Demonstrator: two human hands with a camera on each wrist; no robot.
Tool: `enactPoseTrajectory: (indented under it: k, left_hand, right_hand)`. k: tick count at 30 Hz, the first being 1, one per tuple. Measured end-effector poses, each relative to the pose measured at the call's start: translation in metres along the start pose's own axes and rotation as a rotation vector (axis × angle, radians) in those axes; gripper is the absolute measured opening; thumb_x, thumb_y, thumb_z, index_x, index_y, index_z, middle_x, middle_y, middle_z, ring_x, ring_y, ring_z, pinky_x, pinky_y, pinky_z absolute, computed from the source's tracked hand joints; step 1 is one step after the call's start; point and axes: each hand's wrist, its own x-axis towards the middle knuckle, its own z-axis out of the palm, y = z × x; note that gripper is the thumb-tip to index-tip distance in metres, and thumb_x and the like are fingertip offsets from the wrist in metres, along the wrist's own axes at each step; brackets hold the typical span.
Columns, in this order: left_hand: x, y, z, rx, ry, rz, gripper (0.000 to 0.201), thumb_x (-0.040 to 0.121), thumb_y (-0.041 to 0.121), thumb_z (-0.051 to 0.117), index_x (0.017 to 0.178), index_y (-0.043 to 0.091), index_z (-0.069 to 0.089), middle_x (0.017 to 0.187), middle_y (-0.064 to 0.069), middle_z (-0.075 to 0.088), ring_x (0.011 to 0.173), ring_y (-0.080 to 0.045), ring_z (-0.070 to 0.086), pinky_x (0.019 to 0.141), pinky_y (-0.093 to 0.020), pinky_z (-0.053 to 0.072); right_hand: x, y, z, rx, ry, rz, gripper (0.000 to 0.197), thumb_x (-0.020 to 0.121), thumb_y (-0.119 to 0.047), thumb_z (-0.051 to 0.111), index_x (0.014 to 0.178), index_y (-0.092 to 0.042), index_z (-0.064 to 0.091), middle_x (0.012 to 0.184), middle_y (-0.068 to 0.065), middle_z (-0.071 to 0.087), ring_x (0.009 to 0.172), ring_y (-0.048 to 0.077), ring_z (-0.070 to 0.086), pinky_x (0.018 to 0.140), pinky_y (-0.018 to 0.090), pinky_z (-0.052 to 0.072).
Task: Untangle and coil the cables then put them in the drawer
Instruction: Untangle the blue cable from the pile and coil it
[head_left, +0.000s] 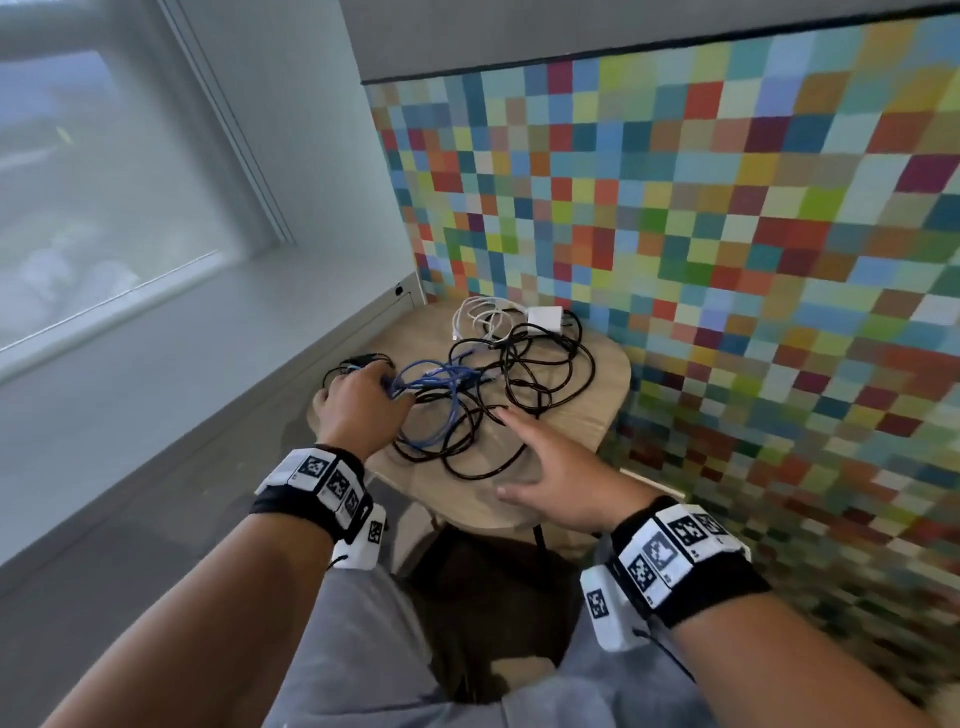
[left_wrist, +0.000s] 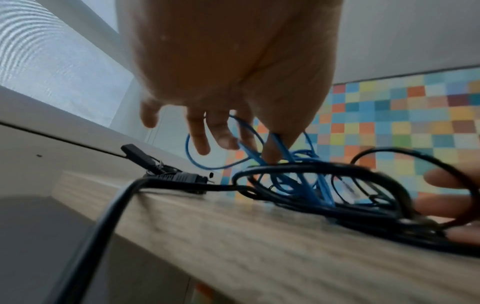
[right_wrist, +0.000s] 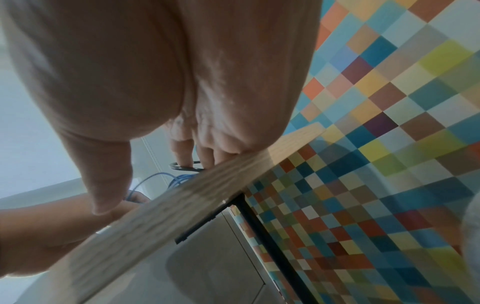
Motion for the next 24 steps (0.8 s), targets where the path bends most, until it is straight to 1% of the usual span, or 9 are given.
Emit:
enactPoseTrajectory:
  k: [5,10,12,14,15,17,19,21,24]
  left_hand:
    - [-0.024,-0.011,-0.011,-0.366,0.429,0.046,0.012,0.088,0.040,0.070,0.092,0.033,0.060,0.082,0.011,0.061,0.092,-0.025,0.060,0.088,-0.044,0.048]
    - [-0.070,-0.022,-0.022,-0.655,0.550,0.076,0.015,0.088,0.037,0.074,0.090,0.036,0.059,0.075,0.005,0.059,0.063,-0.024,0.056,0.060,-0.042,0.052]
    - [-0.097,-0.024,-0.023,-0.767,0.512,0.098,0.013,0.088,0.035,0.075,0.091,0.034,0.062,0.074,0.000,0.059,0.059,-0.030,0.055,0.056,-0.040,0.048]
    - [-0.128,-0.024,-0.020,-0.811,0.405,0.136,0.011,0.088,0.034,0.075,0.093,0.033,0.065,0.075,-0.002,0.062,0.060,-0.032,0.057,0.056,-0.040,0.048]
    - [-0.143,-0.023,-0.017,-0.812,0.349,0.171,0.009,0.089,0.031,0.075,0.093,0.032,0.066,0.075,-0.002,0.062,0.061,-0.030,0.057,0.057,-0.040,0.048]
    - [-0.165,-0.021,-0.010,-0.804,0.261,0.226,0.012,0.089,0.021,0.076,0.092,0.030,0.068,0.078,0.003,0.063,0.063,-0.020,0.057,0.060,-0.035,0.047]
    - [-0.174,-0.018,-0.004,-0.753,0.217,0.232,0.020,0.086,0.010,0.077,0.091,0.028,0.070,0.083,0.008,0.063,0.067,-0.015,0.059,0.064,-0.024,0.047]
    - [-0.175,-0.014,-0.002,-0.704,0.155,0.243,0.028,0.081,0.006,0.077,0.092,0.029,0.068,0.089,0.012,0.060,0.071,-0.013,0.062,0.064,-0.023,0.049]
    - [-0.173,-0.004,-0.002,-0.690,0.066,0.290,0.028,0.080,0.007,0.078,0.097,0.028,0.071,0.098,0.015,0.061,0.083,-0.011,0.067,0.071,-0.025,0.057]
  right_hand:
    - [-0.003,-0.001,0.004,0.032,0.044,-0.001,0.098,0.092,-0.038,0.078,0.164,-0.044,0.012,0.171,-0.021,0.012,0.156,-0.001,0.012,0.126,0.026,0.016]
    - [-0.011,-0.004,0.015,-0.101,0.073,0.008,0.099,0.092,-0.044,0.076,0.163,-0.049,0.007,0.171,-0.023,0.009,0.158,0.004,0.009,0.129,0.038,0.020]
    - [-0.018,-0.009,0.014,-0.035,0.062,0.031,0.090,0.093,-0.042,0.076,0.159,-0.055,0.016,0.167,-0.030,0.015,0.155,-0.004,0.014,0.127,0.033,0.020]
    - [-0.030,-0.018,0.008,0.199,0.093,0.025,0.069,0.092,-0.039,0.074,0.145,-0.061,0.037,0.155,-0.038,0.033,0.144,-0.016,0.029,0.122,0.026,0.029]
    - [-0.037,-0.021,0.007,0.345,0.114,0.001,0.059,0.091,-0.037,0.071,0.141,-0.057,0.048,0.151,-0.034,0.046,0.141,-0.013,0.039,0.120,0.028,0.036]
    - [-0.053,-0.024,0.006,0.572,0.137,-0.062,0.047,0.092,-0.042,0.066,0.139,-0.038,0.062,0.140,-0.010,0.066,0.133,0.009,0.060,0.110,0.032,0.051]
    - [-0.069,-0.024,0.009,0.671,0.065,-0.085,0.054,0.090,-0.062,0.068,0.135,-0.032,0.068,0.132,0.004,0.071,0.122,0.025,0.068,0.100,0.036,0.056]
    - [-0.079,-0.022,0.016,0.680,0.008,-0.055,0.057,0.083,-0.067,0.074,0.130,-0.034,0.071,0.127,0.006,0.073,0.112,0.030,0.073,0.095,0.039,0.059]
    - [-0.082,-0.024,0.023,0.703,0.036,-0.020,0.036,0.082,-0.029,0.080,0.118,-0.034,0.076,0.115,0.008,0.075,0.087,0.032,0.076,0.082,0.032,0.061]
